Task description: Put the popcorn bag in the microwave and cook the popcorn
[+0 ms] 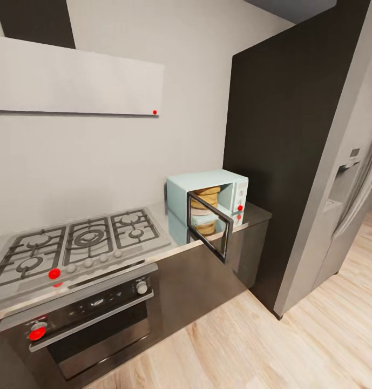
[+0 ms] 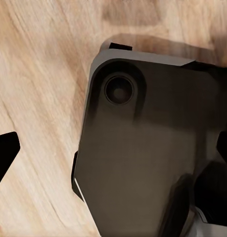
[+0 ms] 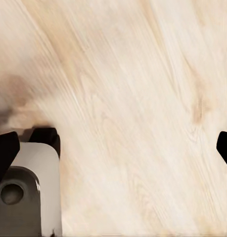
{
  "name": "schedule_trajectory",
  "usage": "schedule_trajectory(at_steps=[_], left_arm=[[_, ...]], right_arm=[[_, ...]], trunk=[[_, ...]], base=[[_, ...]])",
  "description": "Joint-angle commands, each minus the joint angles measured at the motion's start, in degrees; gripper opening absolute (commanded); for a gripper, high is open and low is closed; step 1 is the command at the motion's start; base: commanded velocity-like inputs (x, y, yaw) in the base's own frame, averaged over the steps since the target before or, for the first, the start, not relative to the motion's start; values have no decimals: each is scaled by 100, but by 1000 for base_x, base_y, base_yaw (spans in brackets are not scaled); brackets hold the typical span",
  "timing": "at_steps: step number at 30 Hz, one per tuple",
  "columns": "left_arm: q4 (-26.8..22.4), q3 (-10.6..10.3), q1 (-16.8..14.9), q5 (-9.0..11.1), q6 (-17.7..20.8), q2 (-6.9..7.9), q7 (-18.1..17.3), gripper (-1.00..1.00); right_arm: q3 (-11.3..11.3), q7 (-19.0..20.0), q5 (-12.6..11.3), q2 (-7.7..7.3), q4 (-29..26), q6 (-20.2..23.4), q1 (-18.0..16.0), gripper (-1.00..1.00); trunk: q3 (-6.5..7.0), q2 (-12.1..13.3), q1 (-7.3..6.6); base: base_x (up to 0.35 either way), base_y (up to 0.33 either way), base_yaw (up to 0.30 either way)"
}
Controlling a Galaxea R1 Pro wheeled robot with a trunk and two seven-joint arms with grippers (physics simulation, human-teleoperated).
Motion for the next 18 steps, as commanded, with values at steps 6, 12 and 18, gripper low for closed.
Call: schedule_trajectory(at_steps=[6, 12, 18], left_arm=[[0, 39, 1, 104, -6, 3, 5, 100], [9, 82, 1, 512, -6, 11, 2, 100], [16, 85, 1, 573, -11, 4, -4, 100]], right_arm=[[-52, -58, 59, -3, 8, 0, 14, 100], [-52, -60, 61, 2, 8, -56, 152, 100], [-52, -61, 53, -19, 2, -61, 174, 100]], trunk=[[-6, -5, 1], [-6, -5, 1], [-6, -5, 1]], base=[[125, -118, 0], [197, -206, 0], [193, -219, 0]])
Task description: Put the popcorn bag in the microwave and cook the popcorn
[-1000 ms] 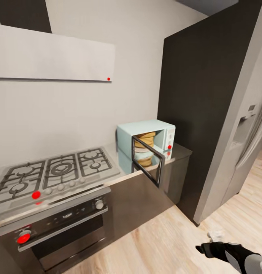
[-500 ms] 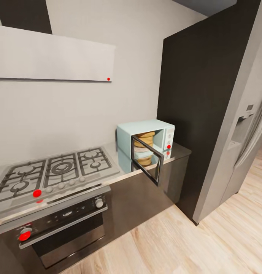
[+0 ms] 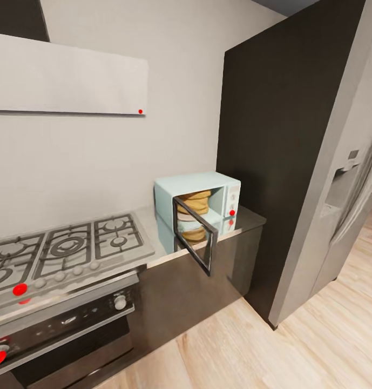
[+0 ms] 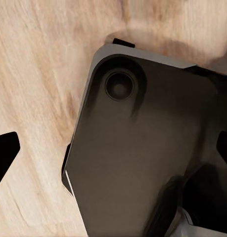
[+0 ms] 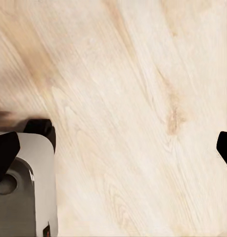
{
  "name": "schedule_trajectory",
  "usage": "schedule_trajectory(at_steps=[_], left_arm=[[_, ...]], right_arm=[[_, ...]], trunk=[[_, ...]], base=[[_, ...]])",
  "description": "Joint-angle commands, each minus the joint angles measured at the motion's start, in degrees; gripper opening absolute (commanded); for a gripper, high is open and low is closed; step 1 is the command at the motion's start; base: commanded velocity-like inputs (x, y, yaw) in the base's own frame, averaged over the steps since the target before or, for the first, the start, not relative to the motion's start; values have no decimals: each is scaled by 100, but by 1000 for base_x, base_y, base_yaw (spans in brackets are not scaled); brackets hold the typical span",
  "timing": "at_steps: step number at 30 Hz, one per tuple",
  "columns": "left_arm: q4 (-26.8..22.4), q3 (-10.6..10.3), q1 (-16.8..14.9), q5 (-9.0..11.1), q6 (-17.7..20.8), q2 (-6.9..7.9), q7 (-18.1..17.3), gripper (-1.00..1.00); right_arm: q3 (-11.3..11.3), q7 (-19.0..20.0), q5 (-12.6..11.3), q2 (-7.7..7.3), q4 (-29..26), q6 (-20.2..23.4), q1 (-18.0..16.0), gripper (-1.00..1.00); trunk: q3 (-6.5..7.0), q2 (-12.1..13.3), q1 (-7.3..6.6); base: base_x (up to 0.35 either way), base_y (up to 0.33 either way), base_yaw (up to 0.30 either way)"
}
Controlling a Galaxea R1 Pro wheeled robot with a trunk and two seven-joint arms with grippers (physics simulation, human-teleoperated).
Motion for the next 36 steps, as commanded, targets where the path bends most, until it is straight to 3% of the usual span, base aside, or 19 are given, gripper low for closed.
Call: schedule_trajectory(at_steps=[1, 22, 33, 36], left_arm=[[-6, 33, 4, 10, -13, -4, 11, 100], [-5, 32, 1, 8, -16, -4, 11, 100], [-5, 25, 3, 7, -16, 5, 9, 100], [-5, 25, 2, 7, -16, 5, 9, 100]], right_arm=[[-49, 17, 57, -5, 7, 11, -6, 100], [-49, 26, 83, 4, 3, -4, -6, 100], [-36, 36, 100, 17, 9, 4, -6, 100], [-32, 36, 369, 33, 12, -12, 89, 100]], trunk=[[-6, -4, 2], [-6, -4, 2], [-6, -4, 2], [-6, -4, 2]], base=[[170, -226, 0], [106, -256, 0], [100, -112, 0], [42, -18, 0]])
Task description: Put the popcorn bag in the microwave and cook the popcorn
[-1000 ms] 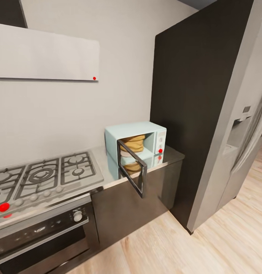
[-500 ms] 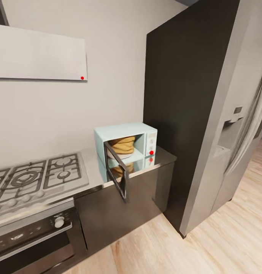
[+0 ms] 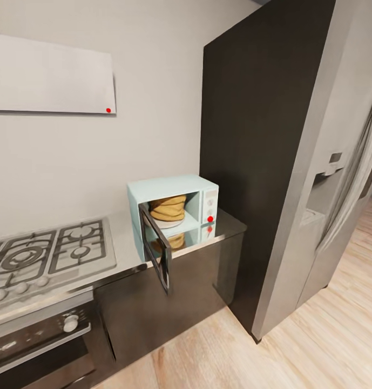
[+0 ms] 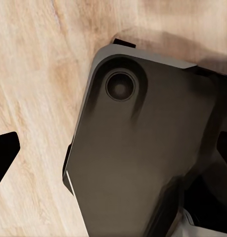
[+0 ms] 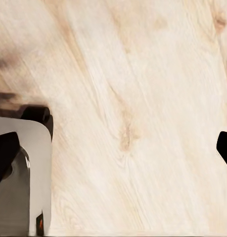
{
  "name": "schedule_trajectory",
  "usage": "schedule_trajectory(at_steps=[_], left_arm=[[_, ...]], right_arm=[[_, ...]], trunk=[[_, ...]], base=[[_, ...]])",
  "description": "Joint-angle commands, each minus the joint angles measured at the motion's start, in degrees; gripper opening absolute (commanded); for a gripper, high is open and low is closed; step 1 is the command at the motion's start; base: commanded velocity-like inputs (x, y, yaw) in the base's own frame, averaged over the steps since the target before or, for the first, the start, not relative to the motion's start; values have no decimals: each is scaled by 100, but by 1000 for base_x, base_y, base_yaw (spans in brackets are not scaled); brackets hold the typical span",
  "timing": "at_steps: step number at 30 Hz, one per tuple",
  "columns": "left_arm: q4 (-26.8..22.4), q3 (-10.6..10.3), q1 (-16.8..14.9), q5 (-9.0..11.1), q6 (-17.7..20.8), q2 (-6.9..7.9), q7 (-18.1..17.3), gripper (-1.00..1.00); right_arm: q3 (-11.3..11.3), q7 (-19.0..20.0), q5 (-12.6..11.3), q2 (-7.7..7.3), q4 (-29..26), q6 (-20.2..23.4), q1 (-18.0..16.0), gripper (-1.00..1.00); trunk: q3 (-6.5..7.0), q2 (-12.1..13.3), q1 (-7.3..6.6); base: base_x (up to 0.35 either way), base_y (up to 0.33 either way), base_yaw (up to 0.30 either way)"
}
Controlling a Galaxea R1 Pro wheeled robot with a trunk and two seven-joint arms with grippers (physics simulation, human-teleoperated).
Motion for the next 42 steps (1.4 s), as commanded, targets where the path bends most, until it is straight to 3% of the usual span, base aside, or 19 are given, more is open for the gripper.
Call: schedule_trajectory(at_steps=[1, 5, 21, 35, 42], left_arm=[[-6, 32, 1, 12, -11, -4, 8, 100], [-6, 32, 0, 12, -11, -5, 8, 100], [-7, 29, 0, 12, -8, -8, 8, 100], [-6, 29, 0, 12, -4, -3, 8, 100], [-6, 32, 2, 12, -11, -6, 8, 100]], right_arm=[[-51, 14, 258, 73, 7, 2, 29, 100], [-51, 9, 464, 207, 5, 5, 82, 100], [-51, 12, 484, 217, -1, 14, 92, 100], [-51, 5, 484, 220, -1, 12, 92, 100], [-51, 9, 484, 223, -1, 23, 92, 100]], trunk=[[-6, -5, 1], [-6, -5, 1], [-6, -5, 1], [-6, -5, 1], [-6, -5, 1]], base=[[9, -4, 0], [3, -1, 0], [1, 0, 0], [249, 0, 0], [49, 0, 0]])
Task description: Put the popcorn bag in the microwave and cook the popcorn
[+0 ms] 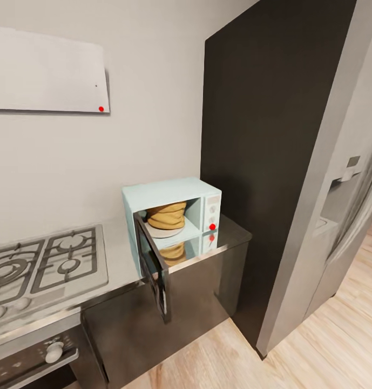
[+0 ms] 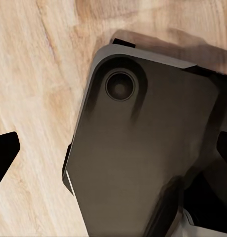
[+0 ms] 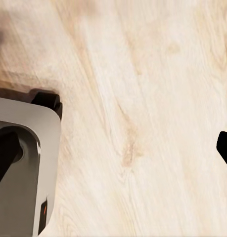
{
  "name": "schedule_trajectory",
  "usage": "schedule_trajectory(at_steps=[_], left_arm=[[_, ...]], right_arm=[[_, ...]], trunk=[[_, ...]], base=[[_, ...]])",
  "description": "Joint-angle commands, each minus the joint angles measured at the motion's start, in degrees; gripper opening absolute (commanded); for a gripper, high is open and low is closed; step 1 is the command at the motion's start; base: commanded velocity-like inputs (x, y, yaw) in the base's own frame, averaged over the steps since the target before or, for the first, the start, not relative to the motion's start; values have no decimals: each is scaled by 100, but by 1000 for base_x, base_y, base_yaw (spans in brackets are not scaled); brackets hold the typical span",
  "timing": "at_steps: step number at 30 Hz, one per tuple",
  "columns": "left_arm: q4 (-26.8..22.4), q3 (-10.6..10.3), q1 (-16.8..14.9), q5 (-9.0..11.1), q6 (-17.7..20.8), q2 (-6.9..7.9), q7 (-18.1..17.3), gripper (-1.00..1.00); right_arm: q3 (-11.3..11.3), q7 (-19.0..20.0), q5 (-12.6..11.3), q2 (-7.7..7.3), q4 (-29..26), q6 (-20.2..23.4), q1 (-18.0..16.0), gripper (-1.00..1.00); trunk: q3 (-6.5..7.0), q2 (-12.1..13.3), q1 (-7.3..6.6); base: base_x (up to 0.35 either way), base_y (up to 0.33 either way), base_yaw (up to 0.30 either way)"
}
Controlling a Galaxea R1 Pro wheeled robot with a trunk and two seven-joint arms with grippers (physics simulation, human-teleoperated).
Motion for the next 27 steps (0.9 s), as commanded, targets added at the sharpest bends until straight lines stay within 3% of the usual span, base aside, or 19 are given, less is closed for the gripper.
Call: schedule_trajectory(at_steps=[1, 27], left_arm=[[-7, 33, 0, 12, -11, -2, 8, 100], [-7, 33, -1, 3, -11, -9, 8, 100]], right_arm=[[-49, 18, 50, -2, 7, 11, -7, 100], [-49, 13, 50, -10, 7, 2, -7, 100]], trunk=[[-6, -5, 1], [-6, -5, 1]], base=[[2, 0, 0], [0, 0, 254]])
